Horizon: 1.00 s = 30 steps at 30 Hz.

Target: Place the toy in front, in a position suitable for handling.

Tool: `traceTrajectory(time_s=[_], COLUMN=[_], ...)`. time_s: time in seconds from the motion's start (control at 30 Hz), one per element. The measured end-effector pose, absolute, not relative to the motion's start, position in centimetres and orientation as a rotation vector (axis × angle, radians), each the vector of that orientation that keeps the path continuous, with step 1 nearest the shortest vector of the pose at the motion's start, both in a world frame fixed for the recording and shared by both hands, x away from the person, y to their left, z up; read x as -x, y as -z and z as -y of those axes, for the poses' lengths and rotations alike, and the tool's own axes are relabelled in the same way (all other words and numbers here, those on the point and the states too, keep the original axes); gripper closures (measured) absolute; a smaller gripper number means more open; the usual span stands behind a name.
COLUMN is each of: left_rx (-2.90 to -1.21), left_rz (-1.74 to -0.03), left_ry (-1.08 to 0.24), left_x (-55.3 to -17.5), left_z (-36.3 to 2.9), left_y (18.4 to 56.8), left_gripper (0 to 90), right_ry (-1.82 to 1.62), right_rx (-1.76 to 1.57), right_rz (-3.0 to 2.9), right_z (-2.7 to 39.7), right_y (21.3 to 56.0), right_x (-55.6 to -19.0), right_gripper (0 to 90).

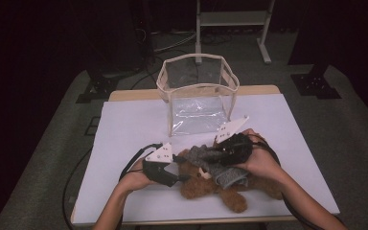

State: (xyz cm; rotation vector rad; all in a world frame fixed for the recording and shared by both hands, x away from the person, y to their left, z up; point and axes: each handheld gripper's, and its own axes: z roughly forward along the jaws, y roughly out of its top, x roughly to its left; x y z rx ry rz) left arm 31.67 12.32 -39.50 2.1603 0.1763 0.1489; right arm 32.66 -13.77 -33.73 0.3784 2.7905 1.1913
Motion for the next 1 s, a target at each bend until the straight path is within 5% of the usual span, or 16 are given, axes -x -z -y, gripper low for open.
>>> traceTrajectory(time_s=[1.0], left_rx=[-2.202], left_rz=[-0.082], left_ry=[-0.103], left_x=[-30.5], left_z=[-10.8], left_y=[39.4], left_gripper=[39.0], right_ry=[-1.104], right_rx=[-0.359], right_rz=[-2.826], right_z=[16.1], right_y=[35.0], right_x=[-31.2], right_gripper=[74.2])
